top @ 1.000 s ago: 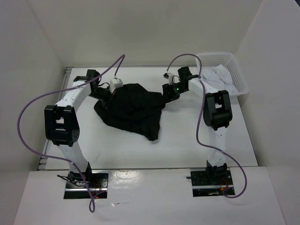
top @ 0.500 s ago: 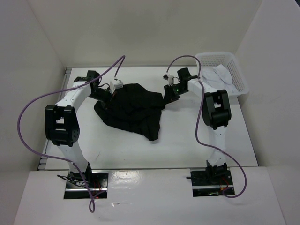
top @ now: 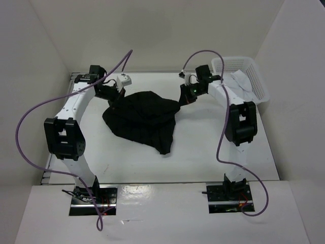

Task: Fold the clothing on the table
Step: Flatten the skirt out

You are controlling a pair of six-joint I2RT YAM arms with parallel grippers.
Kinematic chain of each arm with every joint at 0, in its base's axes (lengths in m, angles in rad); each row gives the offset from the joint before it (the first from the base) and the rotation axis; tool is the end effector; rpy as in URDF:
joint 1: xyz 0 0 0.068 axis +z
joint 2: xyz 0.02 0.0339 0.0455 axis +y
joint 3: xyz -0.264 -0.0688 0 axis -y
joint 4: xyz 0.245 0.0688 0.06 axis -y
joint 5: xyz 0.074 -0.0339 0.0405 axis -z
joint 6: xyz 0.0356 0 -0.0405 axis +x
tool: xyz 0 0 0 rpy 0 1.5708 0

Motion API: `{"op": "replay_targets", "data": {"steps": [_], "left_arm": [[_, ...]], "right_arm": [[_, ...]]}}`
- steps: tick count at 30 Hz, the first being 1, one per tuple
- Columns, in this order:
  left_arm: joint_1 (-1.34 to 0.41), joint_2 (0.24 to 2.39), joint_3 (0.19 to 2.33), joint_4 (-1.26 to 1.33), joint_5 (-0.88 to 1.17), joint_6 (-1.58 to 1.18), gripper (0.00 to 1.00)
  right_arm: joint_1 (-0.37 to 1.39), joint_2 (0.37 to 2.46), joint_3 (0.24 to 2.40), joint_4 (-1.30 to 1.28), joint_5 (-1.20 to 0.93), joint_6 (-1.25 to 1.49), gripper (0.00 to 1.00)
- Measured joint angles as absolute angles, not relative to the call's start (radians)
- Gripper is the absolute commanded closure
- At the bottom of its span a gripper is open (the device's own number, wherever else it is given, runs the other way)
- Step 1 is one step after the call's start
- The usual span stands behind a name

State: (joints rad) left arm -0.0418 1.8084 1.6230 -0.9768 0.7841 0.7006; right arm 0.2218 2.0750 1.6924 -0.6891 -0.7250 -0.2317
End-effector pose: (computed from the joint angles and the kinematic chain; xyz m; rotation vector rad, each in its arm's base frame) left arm 0.3720 -0.0407 0.2929 1.0639 2.1655 -0.7794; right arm 0.4293 0.1210 0.2205 -0.7941 2.3715 0.9409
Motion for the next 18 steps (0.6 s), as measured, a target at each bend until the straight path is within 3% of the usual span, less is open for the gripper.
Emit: {"op": "replay_targets", "data": {"steps": [9, 18], "left_arm": [[-0.049, 1.546, 1.843, -1.001, 0.770, 0.668, 1.00], [-0.039, 1.325, 1.916, -1.057, 0.776, 0.658, 1.00]], "right_arm": [[0.220, 1.766, 1.957, -0.762, -0.713, -0.229, 1.00], [0.214, 1.596, 1.934, -0.827, -0.713, -0.245, 1.00]]}}
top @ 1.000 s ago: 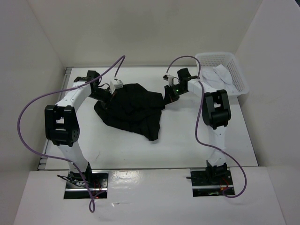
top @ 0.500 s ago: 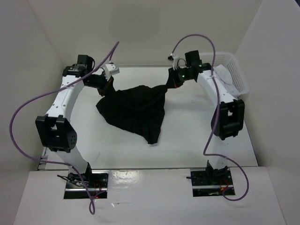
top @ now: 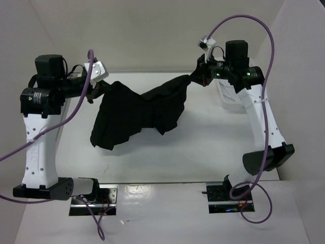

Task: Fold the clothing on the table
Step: Flatten the skirt out

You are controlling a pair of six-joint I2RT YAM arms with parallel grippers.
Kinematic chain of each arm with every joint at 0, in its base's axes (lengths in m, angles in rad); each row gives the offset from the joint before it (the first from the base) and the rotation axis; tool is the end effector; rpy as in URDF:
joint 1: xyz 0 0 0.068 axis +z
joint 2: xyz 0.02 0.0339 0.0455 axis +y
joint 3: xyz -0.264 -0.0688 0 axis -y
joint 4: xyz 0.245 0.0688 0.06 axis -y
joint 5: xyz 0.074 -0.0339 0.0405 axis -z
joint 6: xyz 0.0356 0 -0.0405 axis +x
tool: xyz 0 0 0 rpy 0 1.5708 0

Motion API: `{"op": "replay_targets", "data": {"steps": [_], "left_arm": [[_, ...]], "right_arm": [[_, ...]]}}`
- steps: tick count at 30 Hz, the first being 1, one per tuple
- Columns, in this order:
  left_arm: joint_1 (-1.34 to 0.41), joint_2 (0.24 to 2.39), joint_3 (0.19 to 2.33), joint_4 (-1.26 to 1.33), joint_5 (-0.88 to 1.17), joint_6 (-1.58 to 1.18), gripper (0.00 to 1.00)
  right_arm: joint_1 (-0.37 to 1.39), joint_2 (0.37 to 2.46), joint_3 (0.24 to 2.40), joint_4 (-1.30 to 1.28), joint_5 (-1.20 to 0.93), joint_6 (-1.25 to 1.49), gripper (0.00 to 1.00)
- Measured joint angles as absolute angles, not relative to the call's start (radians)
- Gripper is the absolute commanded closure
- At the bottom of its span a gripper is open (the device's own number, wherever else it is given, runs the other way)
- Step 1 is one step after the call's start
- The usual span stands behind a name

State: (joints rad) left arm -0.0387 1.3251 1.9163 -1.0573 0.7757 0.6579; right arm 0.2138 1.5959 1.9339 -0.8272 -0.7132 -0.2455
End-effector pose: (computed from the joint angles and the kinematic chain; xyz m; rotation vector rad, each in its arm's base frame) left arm 0.2134 -0.0332 0.5113 1.0733 1.5859 -0.3739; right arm 0.3146 0.0921 0.4678 -0.8704 1.8031 0.7092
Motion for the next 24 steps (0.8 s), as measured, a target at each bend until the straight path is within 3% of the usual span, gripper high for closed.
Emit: {"op": "replay_targets", "data": {"steps": [13, 19, 24], "left_arm": [[0.138, 0.950, 1.675, -1.206, 0.963, 0.752, 1.00], [0.173, 0.843, 1.626, -1.251, 1.035, 0.781, 0.97], [0.176, 0.900, 1.608, -1.249, 1.056, 0.774, 0.96]], "right_arm": [[0.192, 1.143, 1.737, -0.936, -0.808, -0.345, 1.00], [0.179, 1.087, 1.684, -0.981, -0.856, -0.370, 1.00], [0.178, 1.129, 1.669, -0.998, -0.867, -0.372, 1.00]]}}
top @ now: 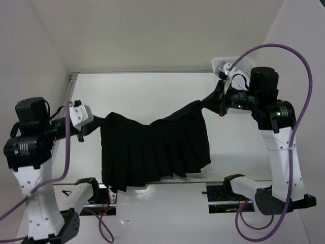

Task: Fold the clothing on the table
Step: Flatten the skirt out

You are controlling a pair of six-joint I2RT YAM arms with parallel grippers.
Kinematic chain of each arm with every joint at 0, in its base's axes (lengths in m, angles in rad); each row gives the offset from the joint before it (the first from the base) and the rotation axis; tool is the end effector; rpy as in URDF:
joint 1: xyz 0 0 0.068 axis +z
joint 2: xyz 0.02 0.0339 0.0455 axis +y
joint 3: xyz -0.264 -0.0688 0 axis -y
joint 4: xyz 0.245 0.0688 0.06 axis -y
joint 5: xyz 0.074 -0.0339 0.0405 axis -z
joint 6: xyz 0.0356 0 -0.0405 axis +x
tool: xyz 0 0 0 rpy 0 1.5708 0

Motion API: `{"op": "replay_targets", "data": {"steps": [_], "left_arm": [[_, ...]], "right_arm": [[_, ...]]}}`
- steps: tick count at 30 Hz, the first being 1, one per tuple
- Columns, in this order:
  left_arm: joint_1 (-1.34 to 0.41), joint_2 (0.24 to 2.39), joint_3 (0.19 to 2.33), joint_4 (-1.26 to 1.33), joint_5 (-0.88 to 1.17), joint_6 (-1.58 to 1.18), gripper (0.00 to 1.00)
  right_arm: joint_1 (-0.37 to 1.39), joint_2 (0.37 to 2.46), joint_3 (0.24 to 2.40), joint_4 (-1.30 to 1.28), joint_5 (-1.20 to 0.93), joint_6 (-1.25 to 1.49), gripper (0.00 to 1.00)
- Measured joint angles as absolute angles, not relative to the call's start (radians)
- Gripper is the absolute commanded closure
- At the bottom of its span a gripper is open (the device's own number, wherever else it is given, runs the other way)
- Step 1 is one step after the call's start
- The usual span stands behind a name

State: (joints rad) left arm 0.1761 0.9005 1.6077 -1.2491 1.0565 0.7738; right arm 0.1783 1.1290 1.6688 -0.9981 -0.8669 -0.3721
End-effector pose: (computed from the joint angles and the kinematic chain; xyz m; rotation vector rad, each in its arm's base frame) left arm 0.0858 -0.0162 0.4780 1.0721 1.5098 -0.4581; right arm 0.1659 0.0575 0.4866 -1.0176 1.6398 0.7427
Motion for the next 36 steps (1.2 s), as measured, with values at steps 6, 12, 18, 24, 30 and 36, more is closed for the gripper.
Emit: {"op": "replay_targets", "data": {"steps": [6, 12, 18, 24, 30, 36], "left_arm": [[0.156, 1.163, 1.621, -1.146, 1.054, 0.724, 0.98], [0.137, 1.537, 1.666, -0.933, 0.989, 0.646, 0.90], [0.112, 1.826, 1.721, -0.765, 0.907, 0.556, 0.53], [0.110, 1.992, 1.775, -0.616, 0.805, 0.457, 0.00], [0.115, 2.014, 1.806, -0.541, 0.749, 0.402, 0.00], [0.099, 1.842, 1.582, -0.522, 0.686, 0.399, 0.00]], "right_arm": [[0.178, 1.319, 1.673, -0.954, -0.852, -0.340, 1.00], [0.174, 1.624, 1.696, -0.836, -0.781, -0.307, 1.00], [0.174, 1.863, 1.731, -0.702, -0.659, -0.266, 0.87], [0.174, 2.120, 1.933, -0.611, -0.511, -0.172, 0.23], [0.166, 2.331, 2.240, -0.588, -0.324, -0.056, 0.20], [0.197, 2.304, 2.276, -0.651, -0.282, -0.112, 0.16]]}}
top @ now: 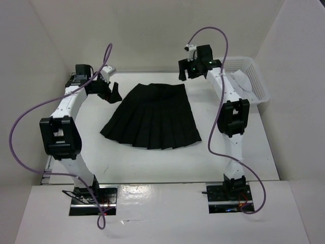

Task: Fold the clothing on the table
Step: Flatten the skirt out

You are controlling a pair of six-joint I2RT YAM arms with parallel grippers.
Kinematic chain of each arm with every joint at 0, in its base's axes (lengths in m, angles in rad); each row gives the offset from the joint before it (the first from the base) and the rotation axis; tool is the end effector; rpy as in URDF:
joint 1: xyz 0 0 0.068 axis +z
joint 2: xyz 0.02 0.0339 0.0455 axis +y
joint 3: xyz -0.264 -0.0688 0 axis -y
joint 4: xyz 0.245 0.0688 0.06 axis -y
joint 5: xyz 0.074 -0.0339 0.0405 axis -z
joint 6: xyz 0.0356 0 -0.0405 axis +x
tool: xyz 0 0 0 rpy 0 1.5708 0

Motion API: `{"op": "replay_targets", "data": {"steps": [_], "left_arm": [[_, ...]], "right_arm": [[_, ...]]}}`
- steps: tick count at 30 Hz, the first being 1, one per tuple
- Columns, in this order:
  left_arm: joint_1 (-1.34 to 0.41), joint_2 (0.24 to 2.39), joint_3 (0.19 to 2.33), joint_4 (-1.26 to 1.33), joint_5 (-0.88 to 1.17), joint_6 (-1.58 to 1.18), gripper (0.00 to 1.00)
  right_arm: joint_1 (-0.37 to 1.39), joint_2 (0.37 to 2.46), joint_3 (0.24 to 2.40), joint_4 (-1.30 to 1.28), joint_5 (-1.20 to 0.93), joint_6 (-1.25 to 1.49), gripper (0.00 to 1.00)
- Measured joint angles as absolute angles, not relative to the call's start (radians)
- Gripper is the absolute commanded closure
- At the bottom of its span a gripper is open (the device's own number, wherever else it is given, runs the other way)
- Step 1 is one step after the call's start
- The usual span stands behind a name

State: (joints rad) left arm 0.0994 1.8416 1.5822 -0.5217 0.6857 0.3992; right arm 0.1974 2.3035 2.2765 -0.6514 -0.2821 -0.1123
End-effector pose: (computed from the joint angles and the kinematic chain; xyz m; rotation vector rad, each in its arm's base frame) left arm 0.4151 0.0187 0.2915 0.6436 2.0988 -0.5278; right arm 0.5152 0.1131 0.2952 -0.4952 2.1869 0.3629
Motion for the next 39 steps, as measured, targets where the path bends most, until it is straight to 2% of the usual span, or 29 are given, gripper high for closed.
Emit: {"op": "replay_targets", "data": {"steps": [4, 7, 11, 19, 24, 29, 39], "left_arm": [[0.037, 1.677, 1.417, -0.543, 0.624, 0.411, 0.00], [0.021, 1.557, 1.318, -0.554, 0.599, 0.387, 0.00], [0.135, 1.423, 1.270, -0.573, 0.552, 0.335, 0.00], [0.402, 1.266, 1.175, -0.623, 0.548, 0.258, 0.00], [0.440, 1.106, 1.054, -0.645, 0.541, 0.250, 0.00], [0.461, 0.946, 1.001, -0.649, 0.512, 0.233, 0.00], [0.572, 0.926, 0.963, -0.649, 0.495, 0.231, 0.00]], "right_arm": [[0.313, 2.185, 2.091, -0.667, -0.228, -0.198, 0.08], [0.469, 2.070, 1.895, -0.664, -0.139, -0.249, 0.05], [0.632, 2.010, 1.781, -0.650, -0.104, -0.232, 0.04], [0.564, 2.025, 1.782, -0.596, -0.062, -0.054, 0.02], [0.523, 2.164, 1.911, -0.578, -0.103, 0.029, 0.02], [0.477, 2.377, 2.146, -0.603, -0.180, 0.067, 0.02], [0.455, 2.653, 2.628, -0.696, -0.175, 0.112, 0.02]]}}
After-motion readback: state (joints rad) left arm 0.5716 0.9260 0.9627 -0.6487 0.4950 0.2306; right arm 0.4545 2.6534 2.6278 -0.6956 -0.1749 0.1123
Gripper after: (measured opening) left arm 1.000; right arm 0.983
